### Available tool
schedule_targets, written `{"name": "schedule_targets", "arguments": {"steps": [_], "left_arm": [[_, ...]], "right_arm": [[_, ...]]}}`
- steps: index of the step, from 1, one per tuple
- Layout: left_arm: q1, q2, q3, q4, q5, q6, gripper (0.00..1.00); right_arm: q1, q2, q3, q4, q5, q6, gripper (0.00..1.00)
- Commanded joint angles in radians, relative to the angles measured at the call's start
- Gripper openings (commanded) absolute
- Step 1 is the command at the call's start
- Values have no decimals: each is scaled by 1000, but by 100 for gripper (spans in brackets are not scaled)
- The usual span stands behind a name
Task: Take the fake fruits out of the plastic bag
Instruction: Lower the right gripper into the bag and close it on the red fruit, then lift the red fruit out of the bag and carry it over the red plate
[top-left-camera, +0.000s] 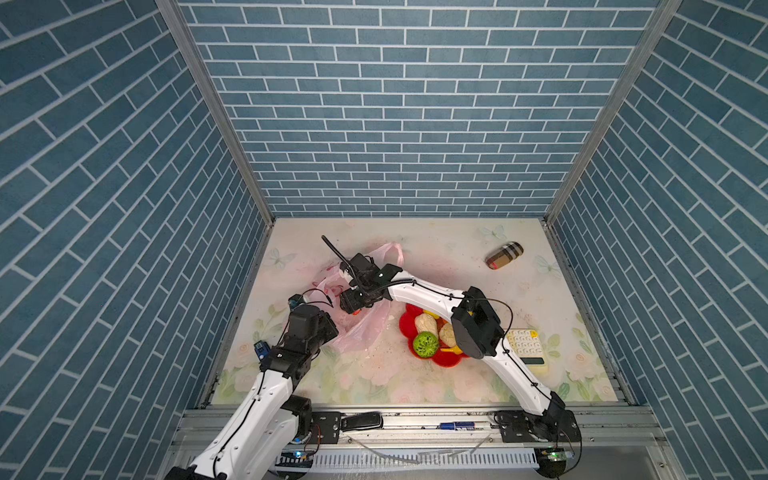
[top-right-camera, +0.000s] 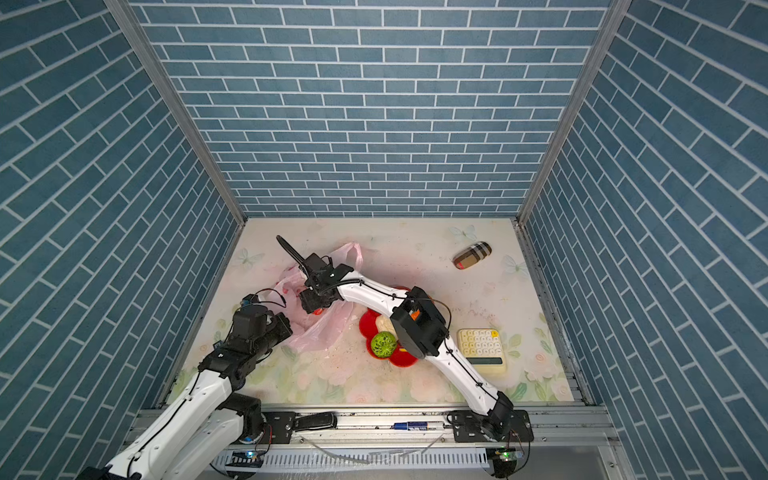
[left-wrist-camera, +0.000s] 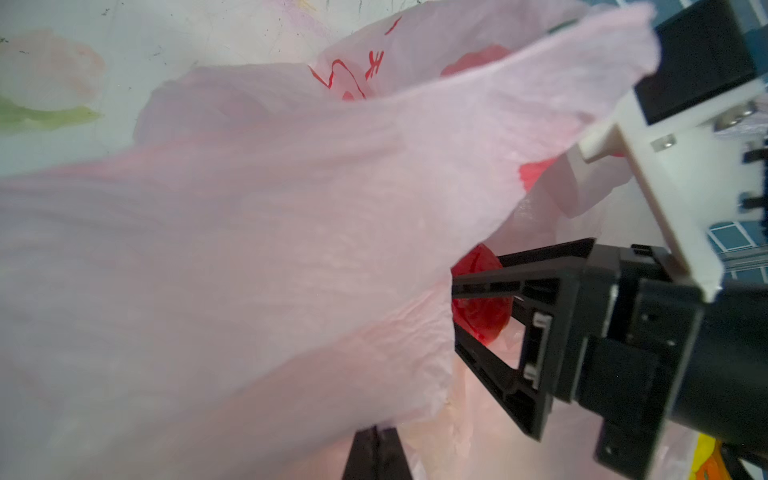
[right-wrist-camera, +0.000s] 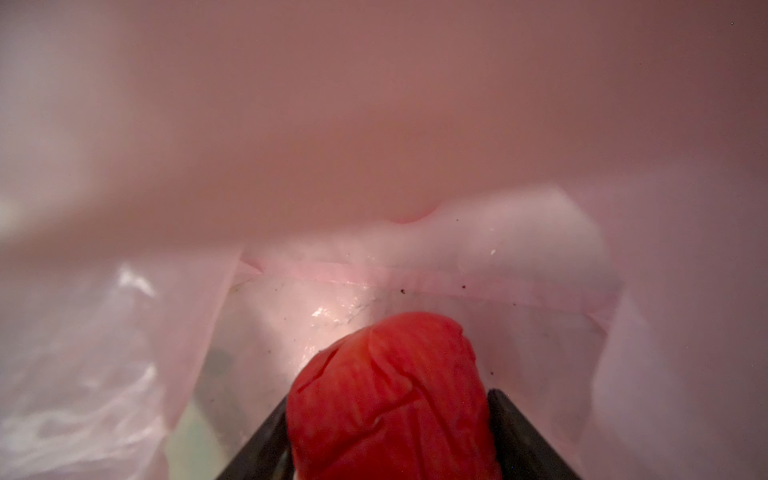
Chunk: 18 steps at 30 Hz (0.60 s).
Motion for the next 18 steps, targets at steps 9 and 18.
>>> {"name": "schedule_targets", "arguments": {"steps": [9,18], "left_arm": [[5,70,70,40,-15,4,3],[8,114,116,63,-29,16,3]], "right_arm": [[-3,-205,-99,35,-26,-13,48],[-3,-313,-169,55,-36,-8,42]]}}
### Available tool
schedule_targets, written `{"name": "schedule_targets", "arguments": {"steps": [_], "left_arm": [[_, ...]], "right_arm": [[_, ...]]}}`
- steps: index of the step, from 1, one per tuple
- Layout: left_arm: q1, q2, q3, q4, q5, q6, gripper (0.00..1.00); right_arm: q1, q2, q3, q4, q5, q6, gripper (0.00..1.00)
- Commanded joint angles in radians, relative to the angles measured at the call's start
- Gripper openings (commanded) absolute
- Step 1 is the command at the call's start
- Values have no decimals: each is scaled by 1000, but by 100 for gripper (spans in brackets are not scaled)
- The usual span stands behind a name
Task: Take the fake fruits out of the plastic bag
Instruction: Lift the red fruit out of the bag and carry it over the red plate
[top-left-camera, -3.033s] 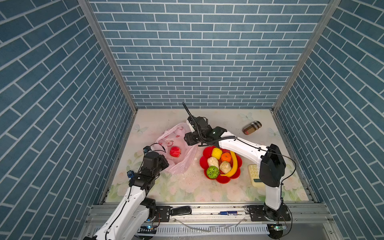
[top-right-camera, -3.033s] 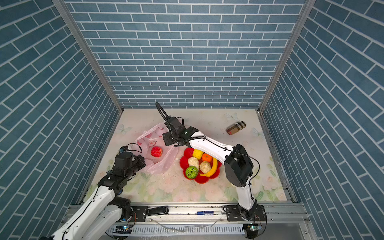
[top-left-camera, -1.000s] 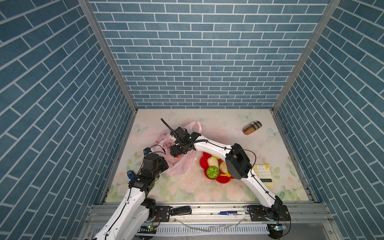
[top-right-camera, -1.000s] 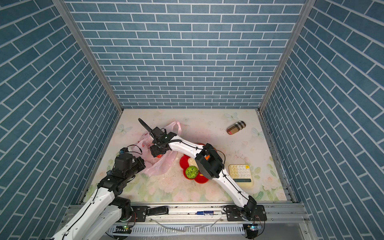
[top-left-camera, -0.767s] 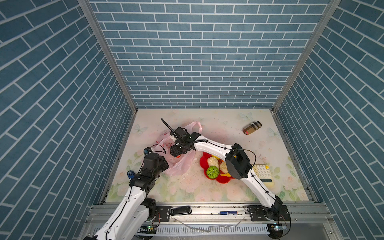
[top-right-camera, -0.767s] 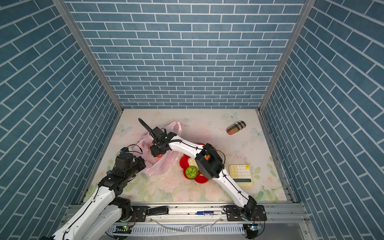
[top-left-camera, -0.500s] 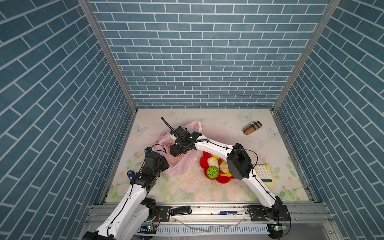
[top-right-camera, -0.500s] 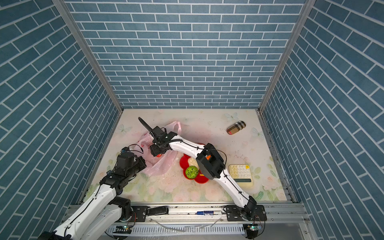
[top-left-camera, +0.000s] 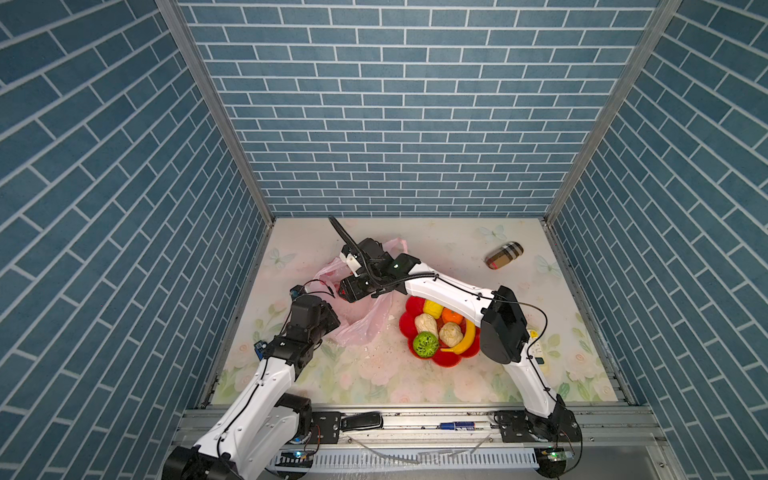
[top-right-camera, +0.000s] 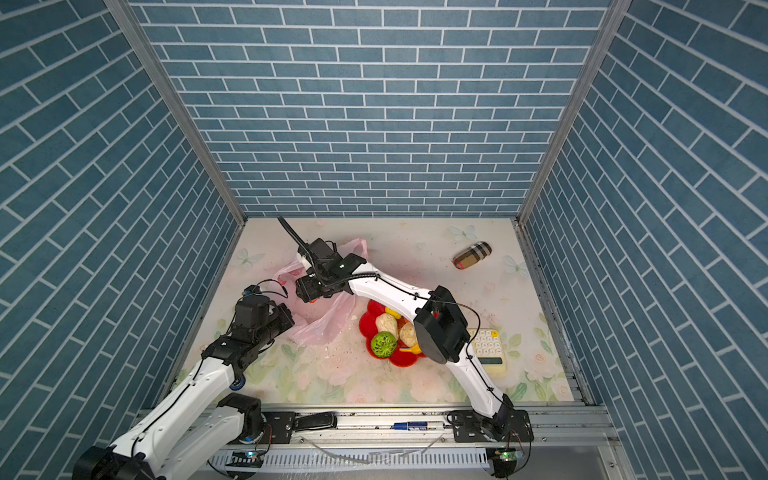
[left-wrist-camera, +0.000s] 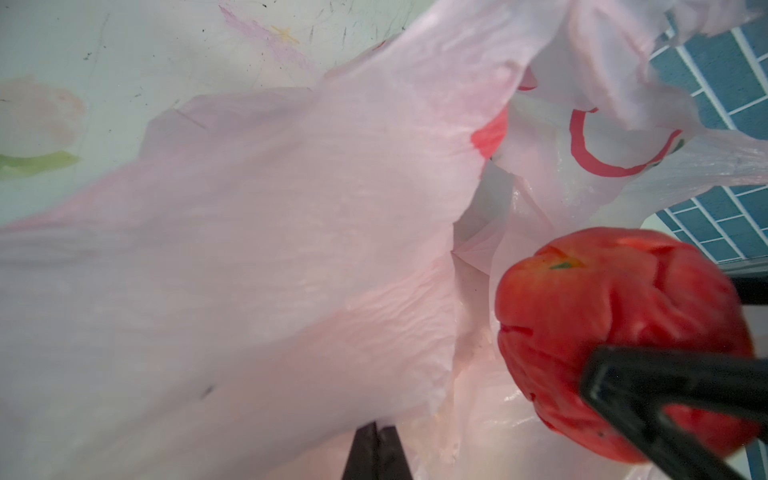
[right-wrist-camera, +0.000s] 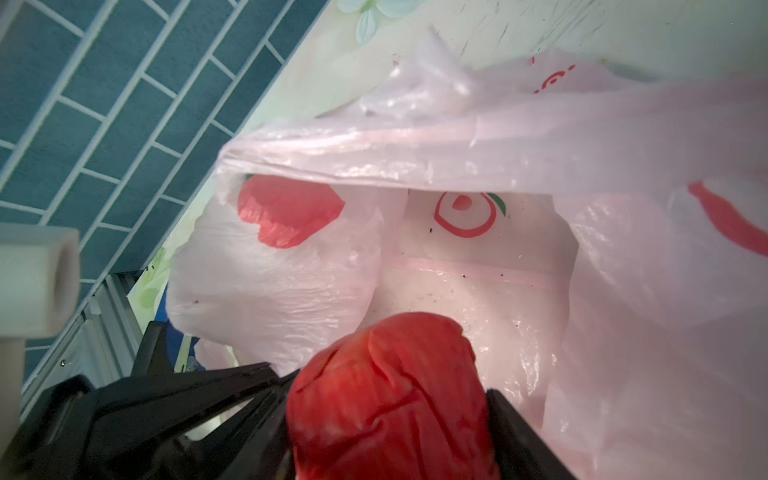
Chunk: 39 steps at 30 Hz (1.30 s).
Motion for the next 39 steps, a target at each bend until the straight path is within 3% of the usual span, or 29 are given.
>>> {"name": "schedule_targets", "arguments": {"steps": [1,12,25,39], "left_arm": [[8,21,38,28,-23,16,3],[27,135,93,105,-3,40,3],[58,228,138,163,37,53,3],[58,245,162,176,53,41,3]], "right_arm": [[-1,-88,-51,11,-7,-7,42],[-2,-321,-277,8,141,0,39],[-52,-596,-630,5,288,111,38],[-150,-648,-835,27,336,148,37]]}}
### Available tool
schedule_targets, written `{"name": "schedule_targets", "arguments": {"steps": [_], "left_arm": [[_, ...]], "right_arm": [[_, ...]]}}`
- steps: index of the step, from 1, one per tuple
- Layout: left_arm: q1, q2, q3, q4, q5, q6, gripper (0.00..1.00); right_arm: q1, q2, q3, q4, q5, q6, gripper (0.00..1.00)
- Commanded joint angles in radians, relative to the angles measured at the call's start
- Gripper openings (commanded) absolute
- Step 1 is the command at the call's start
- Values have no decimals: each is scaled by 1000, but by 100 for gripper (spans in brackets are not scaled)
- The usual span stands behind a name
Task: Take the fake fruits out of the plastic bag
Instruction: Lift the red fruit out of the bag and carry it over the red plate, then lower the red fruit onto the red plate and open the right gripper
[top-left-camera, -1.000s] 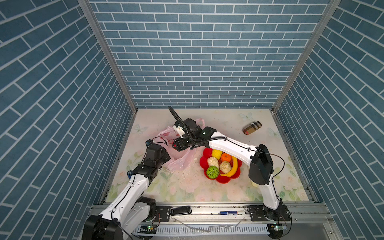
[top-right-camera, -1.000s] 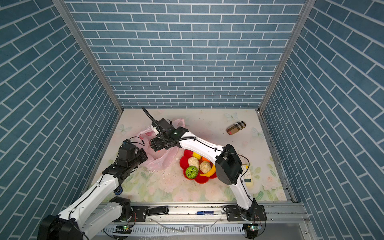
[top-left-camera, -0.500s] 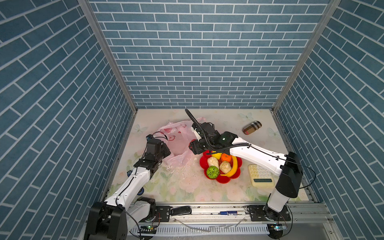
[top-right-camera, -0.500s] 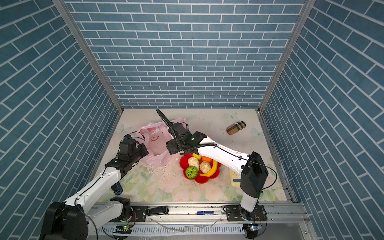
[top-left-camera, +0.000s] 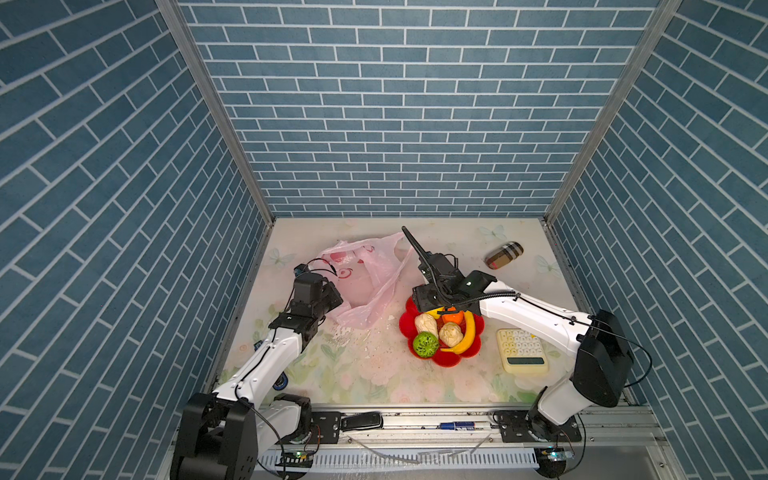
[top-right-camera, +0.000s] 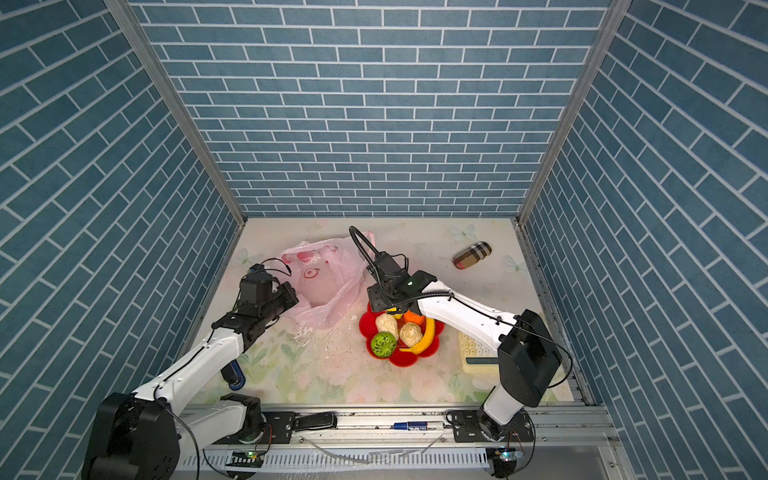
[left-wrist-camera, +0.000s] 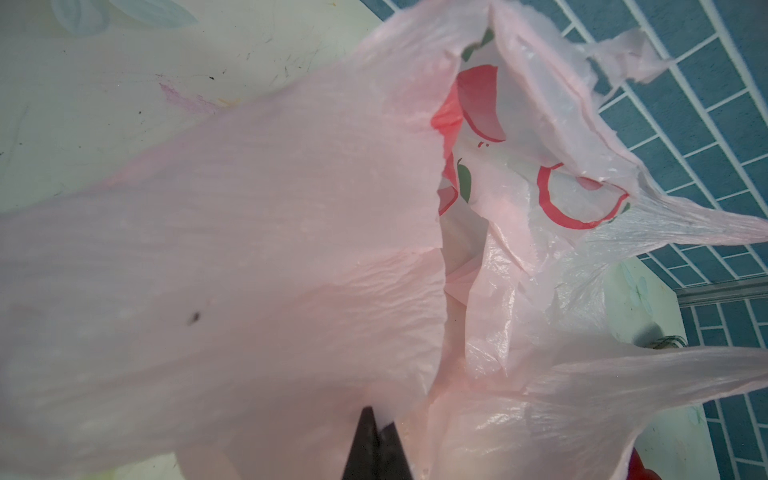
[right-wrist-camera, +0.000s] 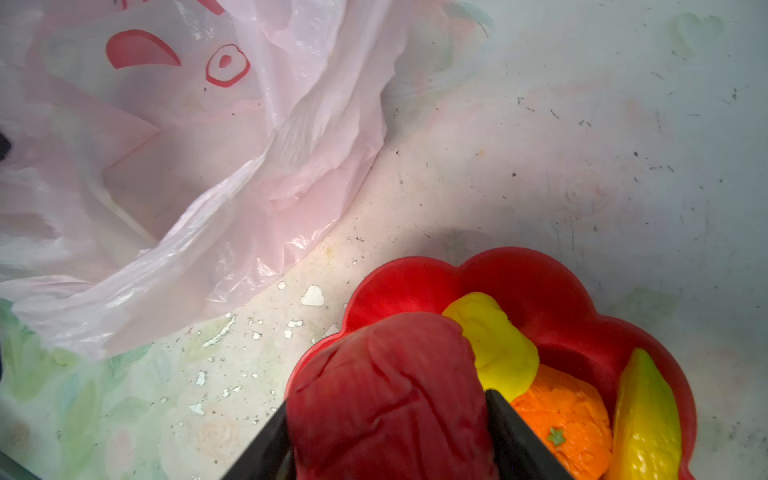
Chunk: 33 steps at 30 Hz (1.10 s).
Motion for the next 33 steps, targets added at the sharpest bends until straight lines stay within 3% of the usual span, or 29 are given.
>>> {"name": "schedule_targets", "arguments": {"steps": [1,33], "left_arm": [[6,-12,19,5,1,2,3],[6,5,12,26,20,-5,3]], "right_arm": [[-15,-22,-53,15,30,46,37],[-43,-156,-216,-16,87,114,38]]}}
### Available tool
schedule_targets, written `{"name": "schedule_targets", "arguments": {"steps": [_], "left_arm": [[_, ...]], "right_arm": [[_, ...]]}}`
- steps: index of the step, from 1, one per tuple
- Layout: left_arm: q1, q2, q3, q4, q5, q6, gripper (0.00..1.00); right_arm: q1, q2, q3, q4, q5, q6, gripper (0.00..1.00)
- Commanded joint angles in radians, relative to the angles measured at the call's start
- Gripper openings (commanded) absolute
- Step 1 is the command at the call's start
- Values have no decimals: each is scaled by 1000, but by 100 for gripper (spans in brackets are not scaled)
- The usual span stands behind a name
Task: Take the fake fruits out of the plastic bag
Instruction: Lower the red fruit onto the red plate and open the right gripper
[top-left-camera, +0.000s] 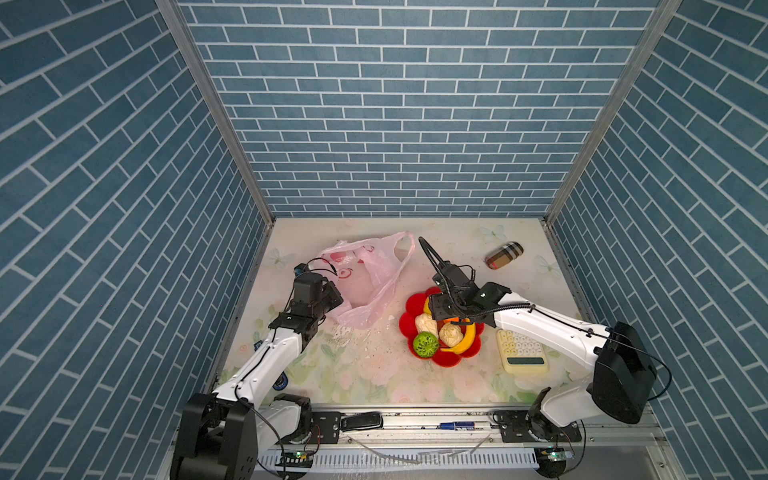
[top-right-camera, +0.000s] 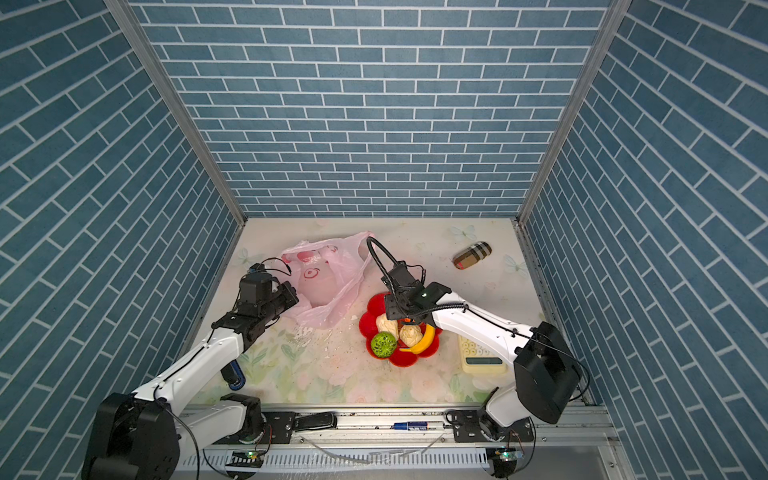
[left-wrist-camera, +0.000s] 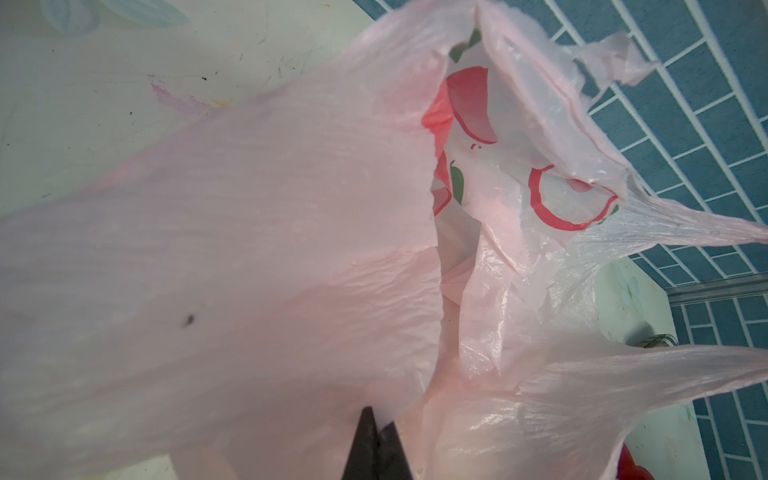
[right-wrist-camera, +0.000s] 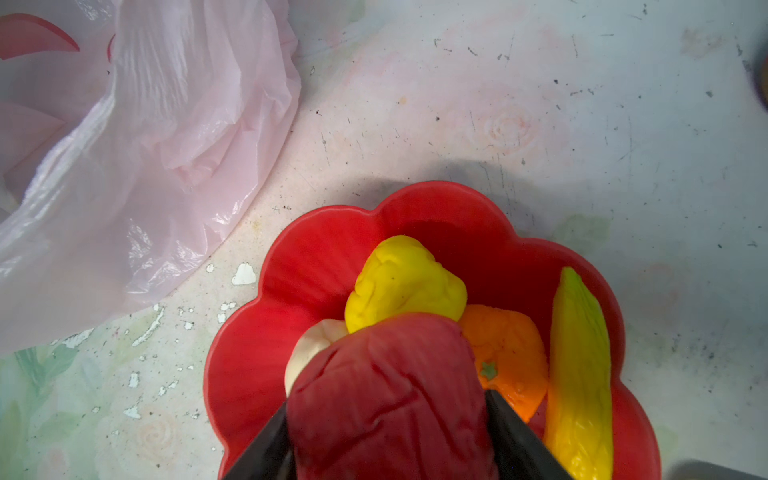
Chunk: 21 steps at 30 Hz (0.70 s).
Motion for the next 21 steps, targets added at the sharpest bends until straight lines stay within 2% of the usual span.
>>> {"name": "schedule_targets", "arguments": {"steps": [1,12,21], "left_arm": [[6,5,14,20,10,-2,3],[6,1,14,16,11,-1,3],[6,-2,16,14,11,-3,3]], "right_arm": [[-10,-29,-42,-27,33,40,38],[-29,-16,-83,4,17,49,40],[-32,-4,-105,24,9,59,50]]}}
